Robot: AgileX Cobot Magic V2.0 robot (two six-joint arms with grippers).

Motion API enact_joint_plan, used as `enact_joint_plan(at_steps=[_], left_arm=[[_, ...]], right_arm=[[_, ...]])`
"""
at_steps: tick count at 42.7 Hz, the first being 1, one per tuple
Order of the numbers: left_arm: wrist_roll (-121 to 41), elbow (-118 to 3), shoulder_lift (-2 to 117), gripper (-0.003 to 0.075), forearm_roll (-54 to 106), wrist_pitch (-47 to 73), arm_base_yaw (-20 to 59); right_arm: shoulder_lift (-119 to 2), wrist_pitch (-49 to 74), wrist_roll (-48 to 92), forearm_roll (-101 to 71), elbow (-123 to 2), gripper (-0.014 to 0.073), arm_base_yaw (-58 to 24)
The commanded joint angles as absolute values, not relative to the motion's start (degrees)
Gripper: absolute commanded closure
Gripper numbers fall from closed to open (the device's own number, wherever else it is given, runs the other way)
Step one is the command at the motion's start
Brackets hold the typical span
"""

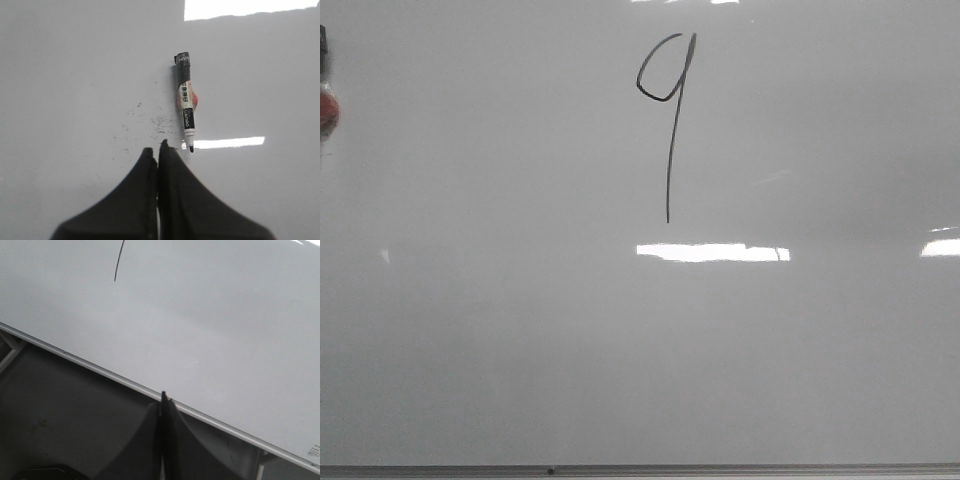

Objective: Write number 9 on whiteboard

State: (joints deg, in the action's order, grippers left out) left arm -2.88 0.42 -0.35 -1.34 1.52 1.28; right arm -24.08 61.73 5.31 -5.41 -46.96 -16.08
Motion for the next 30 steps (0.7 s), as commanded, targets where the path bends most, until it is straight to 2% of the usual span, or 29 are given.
enact_joint_plan(at_steps=[1, 13, 30], left_arm=[[-2.76, 0.5, -1.5, 0.0739, -0.82, -3.68, 1.16], [-2.76, 0.5, -1.5, 0.0739, -0.82, -3.68, 1.16], [-2.76, 0.5, -1.5, 0.0739, -0.82, -3.68, 1.16]], right_arm=[[-22.33, 54.05, 5.68, -3.79, -46.02, 0.0662, -13.93], [-8.8, 25.49, 5.68, -3.79, -24.65, 0.0662, -2.93], [1.73, 1.92, 5.62, -3.88, -1.36, 0.0662, 1.62]])
